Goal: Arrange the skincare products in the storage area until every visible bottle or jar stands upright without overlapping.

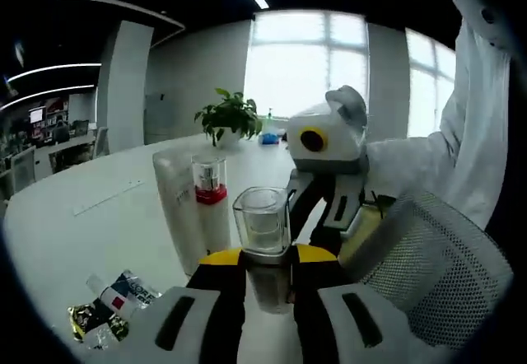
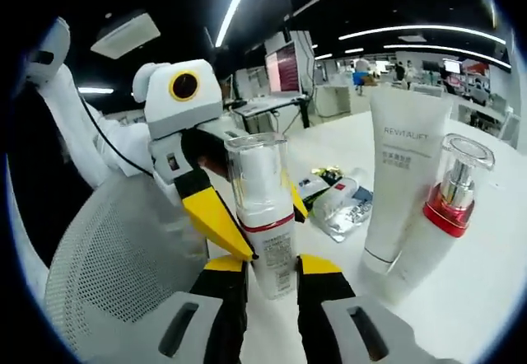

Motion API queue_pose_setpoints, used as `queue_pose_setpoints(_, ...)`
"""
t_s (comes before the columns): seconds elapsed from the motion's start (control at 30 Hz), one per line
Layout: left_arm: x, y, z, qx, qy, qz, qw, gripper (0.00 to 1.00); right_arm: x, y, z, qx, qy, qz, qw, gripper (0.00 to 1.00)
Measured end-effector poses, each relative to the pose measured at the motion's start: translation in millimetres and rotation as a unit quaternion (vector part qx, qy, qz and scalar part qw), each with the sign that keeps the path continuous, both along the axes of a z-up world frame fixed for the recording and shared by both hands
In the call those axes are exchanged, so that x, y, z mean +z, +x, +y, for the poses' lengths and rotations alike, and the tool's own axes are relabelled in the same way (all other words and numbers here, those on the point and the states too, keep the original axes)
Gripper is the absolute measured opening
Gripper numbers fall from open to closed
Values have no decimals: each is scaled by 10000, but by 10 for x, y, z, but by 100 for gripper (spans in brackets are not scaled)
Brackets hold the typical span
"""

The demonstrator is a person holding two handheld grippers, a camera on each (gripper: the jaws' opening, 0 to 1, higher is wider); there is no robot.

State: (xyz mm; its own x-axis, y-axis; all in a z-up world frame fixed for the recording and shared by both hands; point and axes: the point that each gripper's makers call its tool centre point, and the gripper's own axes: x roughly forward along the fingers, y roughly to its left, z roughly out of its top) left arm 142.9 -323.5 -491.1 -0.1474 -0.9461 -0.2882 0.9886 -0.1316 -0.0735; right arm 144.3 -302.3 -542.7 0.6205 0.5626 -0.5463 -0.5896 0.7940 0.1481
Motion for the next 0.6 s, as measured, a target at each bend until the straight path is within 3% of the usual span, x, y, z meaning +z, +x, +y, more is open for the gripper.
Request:
queue_pose_setpoints(0.07,-23,13,-11,41,9,-94,9999,17,-102,-21,-36,-35,-303,80,9995,12)
queue_pose_setpoints(0.2,-76,7,-35,54,62,-180,9998,17,-123,-39,-114,-333,-161,124,9992,10)
queue_pose_setpoints(0.3,-231,62,-10,114,277,-155,9994,17,-3,-13,-183,-575,67,-27,9983,10)
queue_pose_setpoints(0.43,-262,106,-14,202,297,-113,9993,17,106,-39,-227,-686,88,-123,9975,10)
queue_pose_setpoints(0.47,-276,118,-20,209,301,-123,9993,17,149,-19,-238,-756,158,-270,9967,9)
queue_pose_setpoints(0.6,-335,152,-37,243,337,-173,9990,17,292,3,-181,-898,538,-391,9937,13)
